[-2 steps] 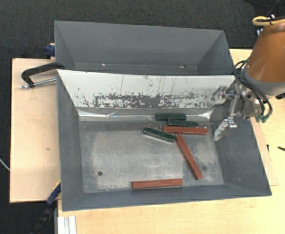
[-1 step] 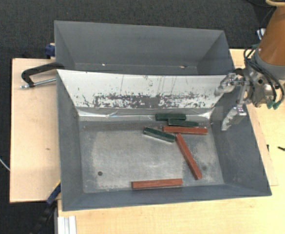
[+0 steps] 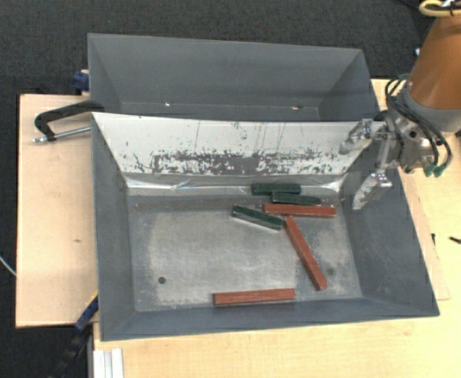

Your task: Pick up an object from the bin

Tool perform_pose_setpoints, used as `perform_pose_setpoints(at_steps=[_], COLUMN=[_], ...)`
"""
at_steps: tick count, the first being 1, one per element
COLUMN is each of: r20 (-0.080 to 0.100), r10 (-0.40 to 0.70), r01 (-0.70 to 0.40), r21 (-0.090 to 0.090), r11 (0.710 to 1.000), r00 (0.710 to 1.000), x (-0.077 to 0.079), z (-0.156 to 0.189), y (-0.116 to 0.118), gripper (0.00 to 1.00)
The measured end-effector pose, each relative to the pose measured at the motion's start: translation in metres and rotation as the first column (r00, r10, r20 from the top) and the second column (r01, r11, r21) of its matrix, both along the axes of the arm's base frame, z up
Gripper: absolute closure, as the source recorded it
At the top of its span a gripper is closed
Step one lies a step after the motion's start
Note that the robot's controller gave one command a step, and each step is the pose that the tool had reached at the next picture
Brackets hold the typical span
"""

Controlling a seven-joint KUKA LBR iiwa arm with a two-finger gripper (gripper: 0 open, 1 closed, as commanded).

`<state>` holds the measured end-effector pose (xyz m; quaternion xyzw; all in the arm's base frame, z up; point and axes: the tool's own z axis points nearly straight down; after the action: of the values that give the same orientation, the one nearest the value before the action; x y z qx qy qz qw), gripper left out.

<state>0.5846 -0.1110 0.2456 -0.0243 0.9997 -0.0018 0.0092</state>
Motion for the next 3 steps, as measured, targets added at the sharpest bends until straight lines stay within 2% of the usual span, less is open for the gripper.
perform_pose_setpoints(at_steps=[1, 2, 3], r20=[-0.015, -0.014, -0.022], r10=[0.038, 0.014, -0.072], r01=[-0.038, -0.014, 0.072], r21=[0.004, 0.004, 0.005], r11=[0.999, 1.0, 0.997], r00=[0.999, 1.0, 0.997], x=[0.003, 0.005, -0.003], z=[-0.063, -0.075, -0.114], y=[0.003, 0.002, 0.005], gripper=[0.0, 0.0, 0.0])
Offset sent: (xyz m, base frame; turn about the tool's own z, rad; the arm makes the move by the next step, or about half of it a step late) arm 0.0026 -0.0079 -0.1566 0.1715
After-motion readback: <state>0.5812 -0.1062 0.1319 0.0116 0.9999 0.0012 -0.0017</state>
